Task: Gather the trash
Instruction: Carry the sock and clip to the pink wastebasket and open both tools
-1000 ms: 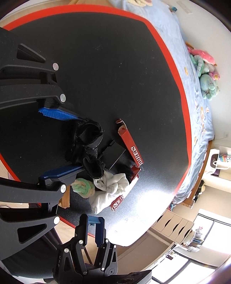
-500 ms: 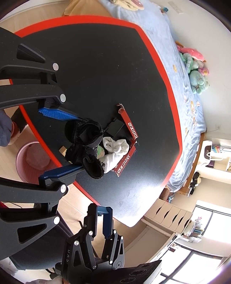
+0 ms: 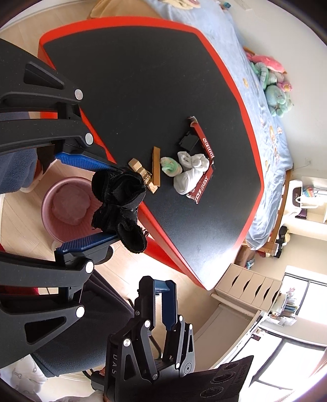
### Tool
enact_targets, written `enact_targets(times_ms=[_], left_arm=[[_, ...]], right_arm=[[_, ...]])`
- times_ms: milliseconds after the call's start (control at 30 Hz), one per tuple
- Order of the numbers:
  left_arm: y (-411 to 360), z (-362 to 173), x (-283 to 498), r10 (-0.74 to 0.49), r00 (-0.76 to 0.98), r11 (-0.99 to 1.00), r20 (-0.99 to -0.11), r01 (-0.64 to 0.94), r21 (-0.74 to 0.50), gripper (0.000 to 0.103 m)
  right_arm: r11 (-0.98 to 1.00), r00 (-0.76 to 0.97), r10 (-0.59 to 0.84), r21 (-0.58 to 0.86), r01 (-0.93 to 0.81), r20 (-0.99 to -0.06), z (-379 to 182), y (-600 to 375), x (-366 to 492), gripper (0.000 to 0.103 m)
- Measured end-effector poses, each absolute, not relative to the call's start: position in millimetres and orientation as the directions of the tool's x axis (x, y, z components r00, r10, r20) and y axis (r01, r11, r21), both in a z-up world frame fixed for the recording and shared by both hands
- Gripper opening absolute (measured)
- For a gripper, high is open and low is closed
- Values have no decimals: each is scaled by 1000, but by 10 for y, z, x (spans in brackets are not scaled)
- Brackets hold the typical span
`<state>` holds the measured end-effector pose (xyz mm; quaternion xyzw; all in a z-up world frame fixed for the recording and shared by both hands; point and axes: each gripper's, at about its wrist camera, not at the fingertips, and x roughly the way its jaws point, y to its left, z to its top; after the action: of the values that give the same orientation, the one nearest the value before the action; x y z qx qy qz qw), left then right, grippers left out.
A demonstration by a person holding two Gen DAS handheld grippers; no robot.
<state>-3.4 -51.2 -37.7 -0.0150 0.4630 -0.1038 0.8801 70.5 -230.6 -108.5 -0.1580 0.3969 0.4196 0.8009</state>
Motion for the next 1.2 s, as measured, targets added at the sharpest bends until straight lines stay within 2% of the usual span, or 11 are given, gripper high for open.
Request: enact_targets(times_ms=[400,467,500,533,567,600,633,833,1200], left_arm=[[-660,-471,-216,-221,519,971,-826,191,-140,46],[-667,-472,-222,-228,512,970,-828,195,-147,48],[-666,-466,-228,-230,516,970,-825,194,-149,51],[-661,-462,-232,-222,520,972,-825,189,-142,60],[-648,-456,-236,-218,526,973,-822,184,-141,66],[-628,-446,-239,-214,536,975,-817,174,-141,82],[-606,-429,-245,-211,549,976,-809,164,-143,89],[-550,-429,-236,-183,557,982,-810,132,-132,95],[-488,-402,-253,-164,567,986,-807,109,-124,95]], right_arm=[[596,303,557,118,-794,-773,-1182,-2394,571,32],[592,299,563,124,-796,-770,-1176,-2398,578,32],[595,300,561,124,-794,-772,-1180,-2406,587,39],[601,307,559,121,-790,-770,-1179,-2416,596,60],[608,316,560,120,-785,-766,-1182,-2439,590,71],[614,323,563,124,-779,-761,-1178,-2457,599,87],[620,324,563,129,-774,-760,-1180,-2470,609,93],[641,322,546,137,-755,-773,-1231,-2480,649,96],[648,315,542,149,-746,-780,-1248,-2481,667,98]])
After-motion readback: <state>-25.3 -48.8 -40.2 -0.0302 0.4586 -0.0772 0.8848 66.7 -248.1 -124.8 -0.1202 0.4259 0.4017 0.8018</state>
